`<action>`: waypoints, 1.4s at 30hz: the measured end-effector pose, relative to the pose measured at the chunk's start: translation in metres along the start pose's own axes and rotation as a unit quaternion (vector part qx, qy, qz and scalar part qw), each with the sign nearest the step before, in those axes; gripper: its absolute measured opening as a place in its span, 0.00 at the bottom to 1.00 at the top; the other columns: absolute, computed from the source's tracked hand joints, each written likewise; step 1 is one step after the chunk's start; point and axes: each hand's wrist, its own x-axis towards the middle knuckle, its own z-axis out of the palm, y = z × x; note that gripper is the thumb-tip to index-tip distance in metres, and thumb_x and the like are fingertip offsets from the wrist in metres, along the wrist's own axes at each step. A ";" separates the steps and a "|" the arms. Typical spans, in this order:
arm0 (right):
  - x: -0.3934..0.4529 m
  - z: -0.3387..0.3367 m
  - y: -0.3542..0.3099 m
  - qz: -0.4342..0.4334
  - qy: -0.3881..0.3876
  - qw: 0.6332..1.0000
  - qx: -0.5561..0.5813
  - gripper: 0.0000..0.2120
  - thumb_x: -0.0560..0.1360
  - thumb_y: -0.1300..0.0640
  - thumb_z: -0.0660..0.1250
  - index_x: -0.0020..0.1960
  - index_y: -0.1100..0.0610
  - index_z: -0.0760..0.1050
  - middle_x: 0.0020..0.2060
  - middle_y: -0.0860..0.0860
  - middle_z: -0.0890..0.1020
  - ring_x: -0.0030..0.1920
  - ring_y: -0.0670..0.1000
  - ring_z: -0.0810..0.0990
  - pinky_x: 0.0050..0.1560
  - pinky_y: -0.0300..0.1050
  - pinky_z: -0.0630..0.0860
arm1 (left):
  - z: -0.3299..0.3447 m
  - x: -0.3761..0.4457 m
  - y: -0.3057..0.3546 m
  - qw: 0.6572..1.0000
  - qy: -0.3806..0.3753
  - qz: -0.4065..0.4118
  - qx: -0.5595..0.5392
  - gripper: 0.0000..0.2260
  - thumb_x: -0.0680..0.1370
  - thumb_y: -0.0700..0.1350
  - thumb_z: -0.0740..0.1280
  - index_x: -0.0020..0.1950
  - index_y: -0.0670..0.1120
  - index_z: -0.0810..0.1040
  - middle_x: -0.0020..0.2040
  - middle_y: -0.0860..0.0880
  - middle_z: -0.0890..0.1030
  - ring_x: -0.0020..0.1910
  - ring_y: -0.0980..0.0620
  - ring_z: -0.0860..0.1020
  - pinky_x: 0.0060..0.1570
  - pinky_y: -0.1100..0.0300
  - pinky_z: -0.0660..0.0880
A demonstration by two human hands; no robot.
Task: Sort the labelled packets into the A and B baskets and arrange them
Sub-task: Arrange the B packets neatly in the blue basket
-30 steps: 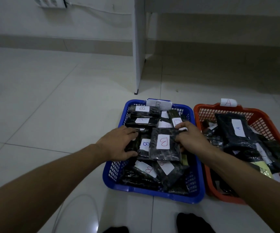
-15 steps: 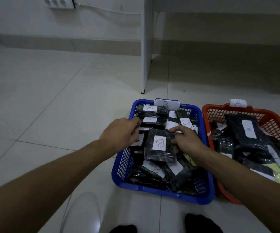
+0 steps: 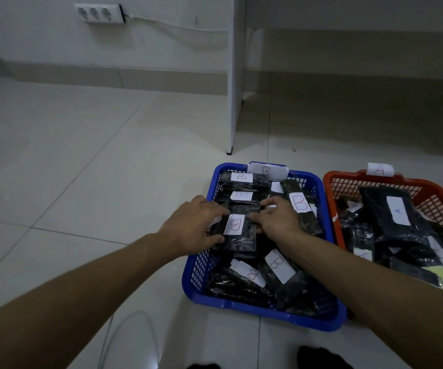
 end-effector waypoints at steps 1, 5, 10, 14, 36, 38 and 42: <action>0.001 0.000 0.000 0.003 0.003 1.000 0.002 0.16 0.72 0.65 0.75 0.56 0.60 0.73 0.46 0.58 0.84 0.37 0.55 0.83 0.28 0.40 0.78 | 0.001 -0.001 -0.001 1.000 0.003 -0.004 -0.011 0.29 0.74 0.56 0.71 0.73 0.55 0.66 0.70 0.54 0.73 0.66 0.52 0.66 0.63 0.54 0.68; 0.002 0.000 0.008 0.031 0.018 0.999 -0.029 0.14 0.72 0.62 0.76 0.51 0.58 0.71 0.44 0.59 0.83 0.31 0.55 0.83 0.36 0.50 0.83 | 0.003 -0.001 0.003 1.000 0.000 -0.012 -0.024 0.30 0.74 0.53 0.72 0.73 0.57 0.64 0.67 0.49 0.74 0.66 0.51 0.68 0.62 0.55 0.69; 0.007 0.004 0.007 0.007 0.052 0.998 -0.044 0.18 0.70 0.63 0.78 0.45 0.56 0.67 0.44 0.58 0.82 0.34 0.57 0.85 0.34 0.51 0.83 | 0.011 -0.001 0.016 0.999 -0.009 -0.004 -0.038 0.28 0.73 0.52 0.73 0.71 0.58 0.67 0.65 0.49 0.73 0.64 0.50 0.71 0.62 0.55 0.71; 0.005 0.005 0.007 -0.021 0.062 0.997 -0.046 0.18 0.68 0.62 0.79 0.42 0.55 0.68 0.43 0.57 0.82 0.37 0.57 0.85 0.39 0.55 0.84 | 0.017 0.004 0.022 0.999 -0.026 0.031 -0.025 0.22 0.74 0.48 0.72 0.66 0.53 0.72 0.64 0.51 0.76 0.64 0.51 0.71 0.61 0.53 0.72; -0.024 -0.005 0.017 -0.256 -0.089 0.799 -0.537 0.42 0.68 0.35 0.73 0.75 0.51 0.62 0.67 0.51 0.64 0.64 0.56 0.72 0.61 0.54 0.74 | 0.008 -0.004 0.004 0.988 -0.058 0.022 0.145 0.23 0.82 0.57 0.56 0.75 0.51 0.63 0.77 0.49 0.61 0.74 0.48 0.59 0.69 0.52 0.60; -0.025 -0.009 0.017 -0.263 -0.087 0.802 -0.530 0.44 0.67 0.31 0.72 0.75 0.50 0.62 0.66 0.51 0.66 0.64 0.55 0.72 0.63 0.54 0.73 | 0.006 -0.003 0.004 0.989 -0.054 0.024 0.138 0.22 0.81 0.56 0.58 0.74 0.51 0.65 0.75 0.49 0.64 0.73 0.48 0.60 0.67 0.51 0.62; -0.028 -0.036 0.008 -0.210 -0.047 0.832 -0.511 0.41 0.67 0.26 0.67 0.69 0.52 0.65 0.61 0.50 0.77 0.59 0.53 0.76 0.59 0.52 0.76 | -0.003 0.003 0.005 0.994 -0.027 0.015 0.106 0.25 0.78 0.58 0.63 0.73 0.51 0.67 0.72 0.51 0.70 0.70 0.50 0.64 0.66 0.51 0.64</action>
